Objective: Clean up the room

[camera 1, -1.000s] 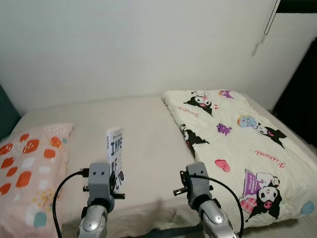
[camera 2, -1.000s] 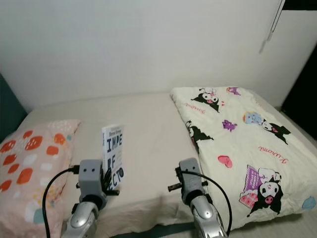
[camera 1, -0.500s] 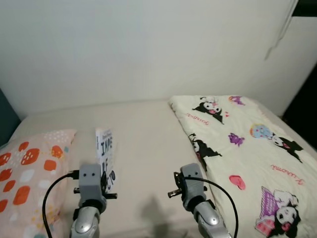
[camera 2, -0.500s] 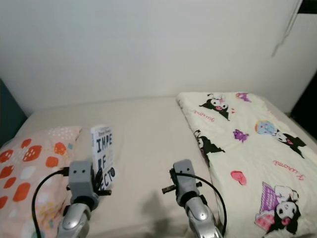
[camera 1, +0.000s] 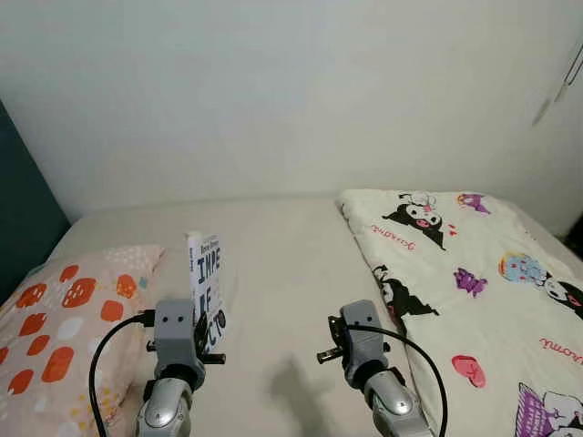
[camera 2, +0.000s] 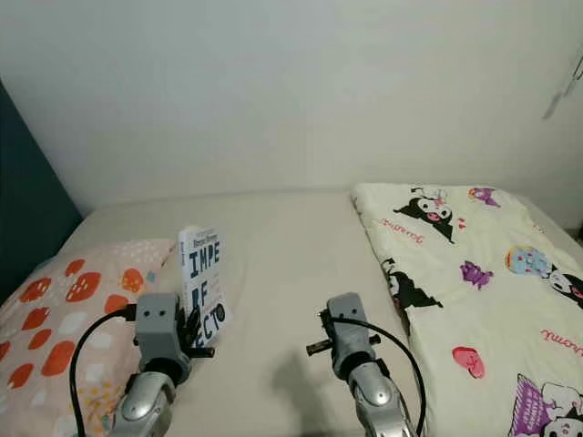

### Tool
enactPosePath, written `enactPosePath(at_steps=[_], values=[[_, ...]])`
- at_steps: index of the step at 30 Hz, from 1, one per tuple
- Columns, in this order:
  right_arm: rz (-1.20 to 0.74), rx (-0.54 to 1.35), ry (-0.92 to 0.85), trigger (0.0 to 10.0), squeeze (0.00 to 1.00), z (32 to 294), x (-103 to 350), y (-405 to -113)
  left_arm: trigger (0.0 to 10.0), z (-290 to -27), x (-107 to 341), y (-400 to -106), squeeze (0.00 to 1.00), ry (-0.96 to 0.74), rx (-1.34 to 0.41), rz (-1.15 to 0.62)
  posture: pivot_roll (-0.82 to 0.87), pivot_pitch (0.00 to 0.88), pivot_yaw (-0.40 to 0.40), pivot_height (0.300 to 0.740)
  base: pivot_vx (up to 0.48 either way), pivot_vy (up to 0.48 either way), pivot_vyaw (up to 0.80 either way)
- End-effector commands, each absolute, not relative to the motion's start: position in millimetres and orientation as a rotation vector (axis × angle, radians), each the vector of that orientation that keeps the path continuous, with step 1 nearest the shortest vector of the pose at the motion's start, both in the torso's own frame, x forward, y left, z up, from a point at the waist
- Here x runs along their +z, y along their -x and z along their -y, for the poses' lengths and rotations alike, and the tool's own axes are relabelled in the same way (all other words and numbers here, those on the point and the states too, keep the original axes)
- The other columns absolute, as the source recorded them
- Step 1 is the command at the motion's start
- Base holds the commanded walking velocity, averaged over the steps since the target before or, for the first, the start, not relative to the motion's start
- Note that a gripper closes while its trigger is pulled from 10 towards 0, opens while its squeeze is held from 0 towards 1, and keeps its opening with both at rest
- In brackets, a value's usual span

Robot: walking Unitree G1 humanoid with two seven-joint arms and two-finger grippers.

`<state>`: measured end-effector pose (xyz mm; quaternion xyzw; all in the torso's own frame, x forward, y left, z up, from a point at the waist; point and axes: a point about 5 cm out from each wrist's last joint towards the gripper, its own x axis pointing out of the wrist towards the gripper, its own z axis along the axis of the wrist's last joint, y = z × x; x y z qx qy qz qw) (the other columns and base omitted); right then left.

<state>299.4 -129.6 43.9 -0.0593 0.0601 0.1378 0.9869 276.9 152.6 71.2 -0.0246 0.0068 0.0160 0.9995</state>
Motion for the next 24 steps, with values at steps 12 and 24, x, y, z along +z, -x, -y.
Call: enactPosePath(at_steps=[12,24], values=[[-0.152,0.271,0.109,10.0,0.0,128.0,37.3,-294.9,10.0,-149.3,75.1,-277.1,0.0,0.032,-0.011,-0.002,-0.04,0.114,0.003,0.74,0.0,0.16,0.0],[-0.156,0.27,0.103,10.0,0.0,127.3,36.6,-294.5,10.0,-150.8,74.9,-275.1,0.0,0.031,0.002,-0.002,-0.04,0.117,0.003,0.74,0.0,0.0,0.0]])
